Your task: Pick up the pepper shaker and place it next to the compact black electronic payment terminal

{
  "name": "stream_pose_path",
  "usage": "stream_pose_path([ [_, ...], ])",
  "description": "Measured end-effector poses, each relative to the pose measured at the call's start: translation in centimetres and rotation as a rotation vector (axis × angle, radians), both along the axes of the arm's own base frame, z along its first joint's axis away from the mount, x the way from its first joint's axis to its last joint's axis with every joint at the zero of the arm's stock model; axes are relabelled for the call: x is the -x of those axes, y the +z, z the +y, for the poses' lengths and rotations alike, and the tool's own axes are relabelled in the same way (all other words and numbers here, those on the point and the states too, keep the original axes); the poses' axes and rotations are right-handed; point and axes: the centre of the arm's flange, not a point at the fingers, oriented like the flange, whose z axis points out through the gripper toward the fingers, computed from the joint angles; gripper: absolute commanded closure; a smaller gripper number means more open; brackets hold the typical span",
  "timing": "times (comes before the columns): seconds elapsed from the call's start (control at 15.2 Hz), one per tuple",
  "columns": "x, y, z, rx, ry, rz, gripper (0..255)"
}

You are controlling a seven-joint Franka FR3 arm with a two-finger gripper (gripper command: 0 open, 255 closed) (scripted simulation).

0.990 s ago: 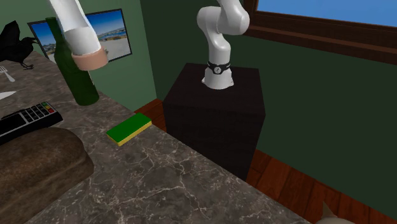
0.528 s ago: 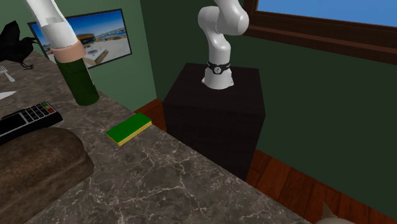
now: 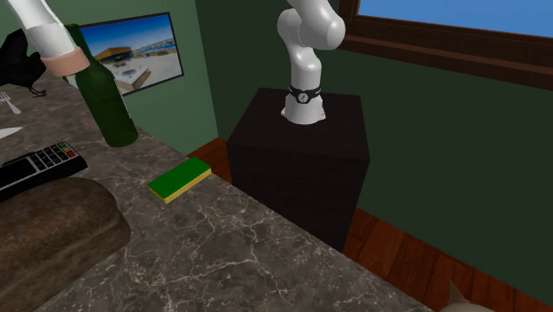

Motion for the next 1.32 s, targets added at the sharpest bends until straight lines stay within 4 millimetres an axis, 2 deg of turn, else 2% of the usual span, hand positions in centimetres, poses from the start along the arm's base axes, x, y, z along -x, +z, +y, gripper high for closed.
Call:
stream_pose_path([
  [0.07, 0.6, -0.1, -1.1, 0.0, 0.0, 0.0, 255],
  [0.2, 0.7, -0.7, -2.0, 0.0, 0.001, 0.0, 255],
  [1.32, 0.9, -9.6, -2.3, 0.0, 0.001, 0.0, 255],
])
